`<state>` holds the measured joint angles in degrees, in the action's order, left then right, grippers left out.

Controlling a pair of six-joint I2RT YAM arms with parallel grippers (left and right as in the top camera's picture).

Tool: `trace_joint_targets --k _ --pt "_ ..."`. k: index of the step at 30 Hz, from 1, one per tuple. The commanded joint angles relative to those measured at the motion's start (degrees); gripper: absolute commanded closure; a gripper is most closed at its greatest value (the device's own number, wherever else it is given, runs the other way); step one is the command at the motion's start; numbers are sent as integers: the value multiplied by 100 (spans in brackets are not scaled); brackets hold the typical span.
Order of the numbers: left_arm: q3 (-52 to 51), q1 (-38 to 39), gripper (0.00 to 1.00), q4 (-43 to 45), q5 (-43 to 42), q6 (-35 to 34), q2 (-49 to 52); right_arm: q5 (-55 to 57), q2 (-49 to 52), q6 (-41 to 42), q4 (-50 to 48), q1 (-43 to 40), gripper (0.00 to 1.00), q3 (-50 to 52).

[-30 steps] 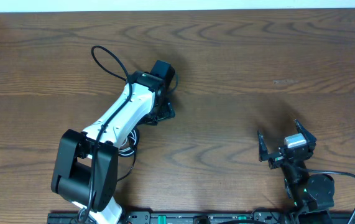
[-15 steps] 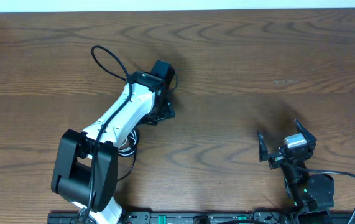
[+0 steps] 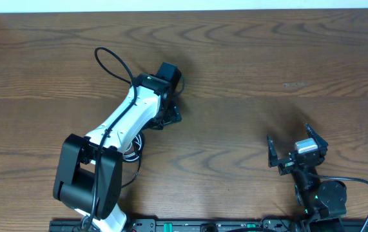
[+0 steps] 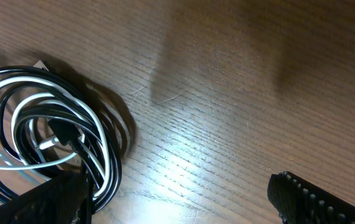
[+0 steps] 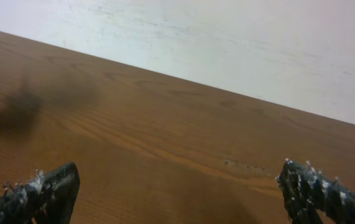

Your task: Untangle cables

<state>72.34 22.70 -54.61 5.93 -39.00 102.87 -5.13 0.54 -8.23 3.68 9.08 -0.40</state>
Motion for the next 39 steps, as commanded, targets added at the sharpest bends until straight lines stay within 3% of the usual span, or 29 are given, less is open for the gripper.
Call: trace_joint_targets --k 1,17,25,29,33,39 --pt "-22 -24 2 -15 33 -55 76 26 -4 -61 22 13 1 7" --pt "-22 -24 2 -15 33 -55 76 -146 -4 -2 15 13 1 9" --pt "-22 -24 2 -15 33 -55 76 -168 -4 1556 13 13 1 9" --pt "-22 -24 2 -13 33 -55 76 -732 -4 3359 -35 13 1 9" --pt "-22 -24 2 -15 33 -55 76 -1458 -4 3390 -63 13 1 -31" --pt "-22 -24 2 -15 33 -55 76 -1235 203 3379 240 -57 1 -772"
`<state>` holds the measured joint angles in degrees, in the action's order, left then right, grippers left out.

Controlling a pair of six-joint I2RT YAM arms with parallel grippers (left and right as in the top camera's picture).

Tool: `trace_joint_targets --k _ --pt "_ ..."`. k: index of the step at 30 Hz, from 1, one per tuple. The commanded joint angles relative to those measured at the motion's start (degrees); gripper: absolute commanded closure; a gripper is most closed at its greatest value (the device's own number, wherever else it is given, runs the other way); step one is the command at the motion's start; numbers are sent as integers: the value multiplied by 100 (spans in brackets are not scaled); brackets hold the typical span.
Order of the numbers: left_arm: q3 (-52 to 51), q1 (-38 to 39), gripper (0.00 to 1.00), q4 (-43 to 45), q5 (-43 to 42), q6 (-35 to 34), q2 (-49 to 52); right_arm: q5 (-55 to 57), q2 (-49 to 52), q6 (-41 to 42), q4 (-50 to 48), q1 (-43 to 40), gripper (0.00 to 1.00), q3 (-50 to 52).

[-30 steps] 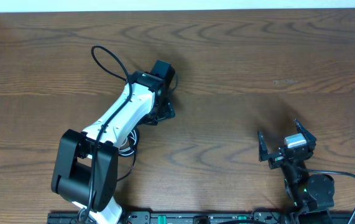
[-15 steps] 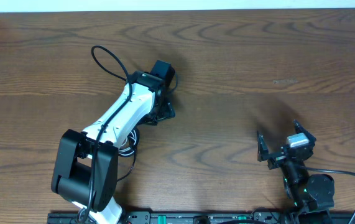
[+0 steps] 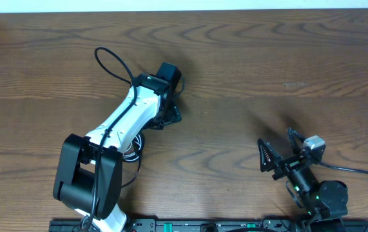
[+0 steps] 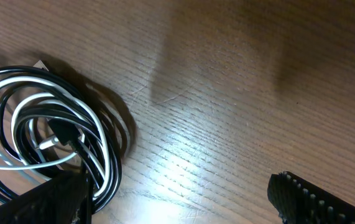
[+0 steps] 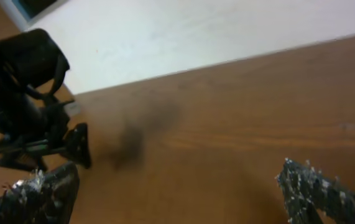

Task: Untangle cables
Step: 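Raise the right arm and move its gripper toward the held coil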

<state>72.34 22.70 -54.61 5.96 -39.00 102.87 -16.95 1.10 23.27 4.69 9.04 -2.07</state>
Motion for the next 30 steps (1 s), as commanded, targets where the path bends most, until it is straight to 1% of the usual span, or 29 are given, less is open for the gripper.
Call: trace_joint_targets --k 1,2,6,9,11,12,14,16,21,26,27,28,29,30 --pt "-22 -24 2 -15 31 -55 76 7 278 122 337 -98 1 -881" --pt "-22 -24 2 -15 31 -52 76 13 378 13 463 -127 1 -1058" --pt "-22 -24 2 -15 31 -55 76 79 1292 -649 1447 -293 1 -2260" --pt "-22 -24 2 -13 31 -55 76 94 2214 -979 2269 -358 1 -3259" --pt "-22 -24 2 -13 31 -55 76 94 2778 -1054 2677 -358 1 -3803" --pt "-24 -24 2 -15 31 -55 76 90 3250 -1049 2979 -356 1 -4210" --pt "-22 -24 2 -13 31 -55 76 35 3773 -1049 3261 -354 1 -4586" --pt "-22 -24 2 -15 31 -55 76 -223 4214 -1045 3366 -341 1 -4776" --pt "-22 -24 2 -13 31 -55 76 -1058 5051 -1045 3071 -337 1 -4791" --pt "-24 -24 2 -15 31 -55 76 -1792 5681 -745 2833 -337 2 -4791" --pt "-22 -24 2 -13 31 -55 76 -1816 5825 -743 2802 -337 13 -4791" --pt "-22 -24 2 -15 31 -55 76 -1816 5917 -743 2791 -337 34 -4791" --pt "-22 -24 2 -13 31 -55 76 -1818 6046 -743 2791 -337 61 -4791" --pt "-22 -24 2 -13 31 -55 76 -1825 6164 -741 2798 -334 91 -4791"
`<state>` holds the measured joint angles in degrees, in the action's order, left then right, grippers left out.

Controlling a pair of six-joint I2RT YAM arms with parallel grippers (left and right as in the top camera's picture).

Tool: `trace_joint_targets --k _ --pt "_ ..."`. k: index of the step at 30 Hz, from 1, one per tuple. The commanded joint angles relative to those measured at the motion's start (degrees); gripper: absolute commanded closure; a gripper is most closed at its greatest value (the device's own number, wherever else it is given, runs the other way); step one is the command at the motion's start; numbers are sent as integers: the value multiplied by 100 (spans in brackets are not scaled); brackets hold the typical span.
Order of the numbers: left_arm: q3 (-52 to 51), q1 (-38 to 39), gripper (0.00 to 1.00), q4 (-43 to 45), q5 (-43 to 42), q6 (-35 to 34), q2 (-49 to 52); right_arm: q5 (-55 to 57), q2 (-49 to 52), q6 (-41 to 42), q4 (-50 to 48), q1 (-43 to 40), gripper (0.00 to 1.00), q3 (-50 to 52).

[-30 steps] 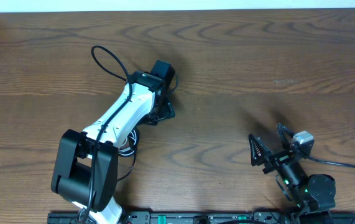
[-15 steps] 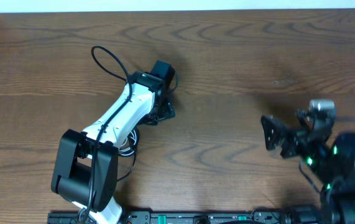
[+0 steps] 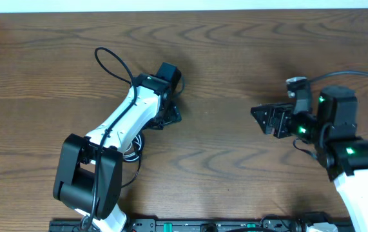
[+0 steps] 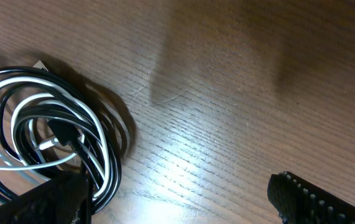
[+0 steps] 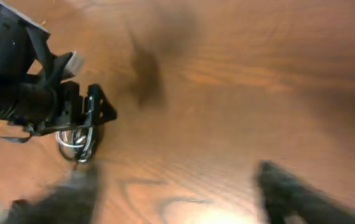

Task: Untangle cables
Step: 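Raise the right arm and move its gripper toward the held coil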

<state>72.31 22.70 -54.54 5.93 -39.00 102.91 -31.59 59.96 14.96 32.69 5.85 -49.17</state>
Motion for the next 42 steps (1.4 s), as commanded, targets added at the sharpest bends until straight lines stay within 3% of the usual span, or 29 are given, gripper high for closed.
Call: trace_joint_targets --k 1,5,6,8,9,11,15,23,29,32,42 --pt "-20 -24 2 -20 33 -55 72 -391 365 90 17 -11 99 -81" --pt "-22 -24 2 -20 33 -55 72 -658 686 90 9 -13 99 -79" --pt "-20 -24 2 -20 33 -55 72 -654 761 90 4 -13 94 -81" --pt "-20 -24 2 -22 33 -55 72 -651 870 90 4 -13 52 -79" --pt "-20 -24 2 -22 33 -55 72 -651 918 90 7 -13 40 -79" --pt "-22 -24 2 -20 33 -55 72 -651 1040 90 9 -11 30 -79" --pt "-20 -24 2 -20 33 -55 72 -651 1228 247 9 9 21 -76" --pt "-20 -24 2 -22 33 -55 72 -323 1506 330 -127 479 19 -76" --pt "-20 -24 2 -20 33 -55 72 214 1937 479 -354 1134 25 -76" --pt "-20 -24 2 -20 33 -55 72 306 2236 503 -625 1471 35 -76" --pt "-20 -24 2 -20 33 -55 72 472 3366 1596 -1482 1969 35 -76"
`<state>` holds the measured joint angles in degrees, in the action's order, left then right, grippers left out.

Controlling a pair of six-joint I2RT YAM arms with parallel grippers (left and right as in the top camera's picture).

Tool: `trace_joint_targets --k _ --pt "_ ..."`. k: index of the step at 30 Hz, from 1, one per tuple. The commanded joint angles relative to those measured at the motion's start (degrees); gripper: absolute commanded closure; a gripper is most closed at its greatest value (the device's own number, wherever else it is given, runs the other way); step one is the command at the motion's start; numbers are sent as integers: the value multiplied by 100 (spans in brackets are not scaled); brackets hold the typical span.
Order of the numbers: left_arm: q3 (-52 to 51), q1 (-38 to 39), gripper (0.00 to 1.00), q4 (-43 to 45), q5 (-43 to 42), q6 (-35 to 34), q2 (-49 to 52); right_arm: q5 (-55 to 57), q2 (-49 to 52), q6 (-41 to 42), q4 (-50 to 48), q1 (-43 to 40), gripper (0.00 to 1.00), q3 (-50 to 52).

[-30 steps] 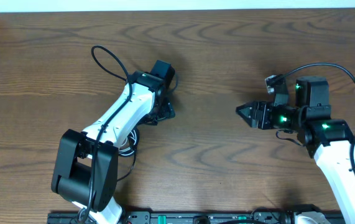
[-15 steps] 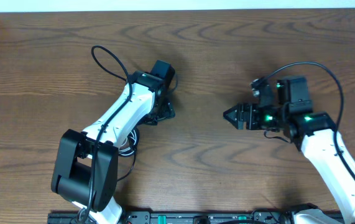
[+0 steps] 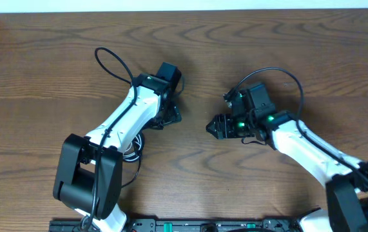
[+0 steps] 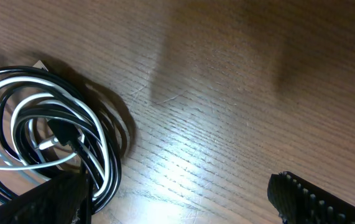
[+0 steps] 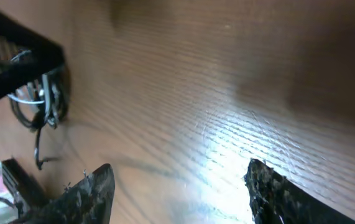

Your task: Untangle cables

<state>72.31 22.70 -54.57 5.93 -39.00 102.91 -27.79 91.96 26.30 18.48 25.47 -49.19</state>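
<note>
A coil of black and white cables (image 4: pixel 40 140) lies on the wood table, right against the left fingertip of my left gripper (image 4: pixel 177 208), which is open and low over the table. From overhead only a bit of the coil (image 3: pixel 132 147) shows beside the left arm; the left gripper (image 3: pixel 169 116) stands at the middle left. My right gripper (image 3: pixel 214 127) is open with nothing between its fingers, low near the table's centre and facing left. Its wrist view shows the coil (image 5: pixel 37 99) in the distance, past bare wood, with the right gripper (image 5: pixel 183 193) open.
The brown wooden table (image 3: pixel 267 51) carries both arms. A thin black loop (image 3: pixel 109 61) of the left arm's own wiring sticks out at the back left. A similar loop (image 3: pixel 277 77) arches over the right arm. A black rail (image 3: pixel 203 225) runs along the front edge.
My right arm has moved left from the middle right of the table to near its centre, closer to the left gripper and lower. The left arm and the coil are unchanged.
My right gripper first sat open at the front right, facing the far wall, then turned left towards the left arm. Later it was out over the right middle of the table, and now it is near the centre. The left gripper stayed open beside the coil.
</note>
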Motion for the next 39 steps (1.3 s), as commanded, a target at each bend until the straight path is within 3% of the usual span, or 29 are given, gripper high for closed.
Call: trace_joint_targets --k 1,9,12,15,18,22,39 --pt "-20 -24 2 -20 33 -55 72 92 212 459 -76 7 34 -74" --pt "-20 -24 2 -20 33 -55 72 177 378 457 -101 7 29 -74" --pt "-20 -24 2 -20 33 -55 72 398 378 455 -94 7 18 -74" --pt "-22 -24 2 -20 33 -55 72 782 378 562 -35 4 17 -74" --pt "-20 -24 2 -20 33 -55 72 1285 378 1082 96 -55 10 -74" --pt "-20 -24 2 -20 33 -55 72 1744 378 1134 120 -229 1 -74" --pt "-20 -24 2 -20 33 -55 72 2933 378 1027 210 -745 1 -72"
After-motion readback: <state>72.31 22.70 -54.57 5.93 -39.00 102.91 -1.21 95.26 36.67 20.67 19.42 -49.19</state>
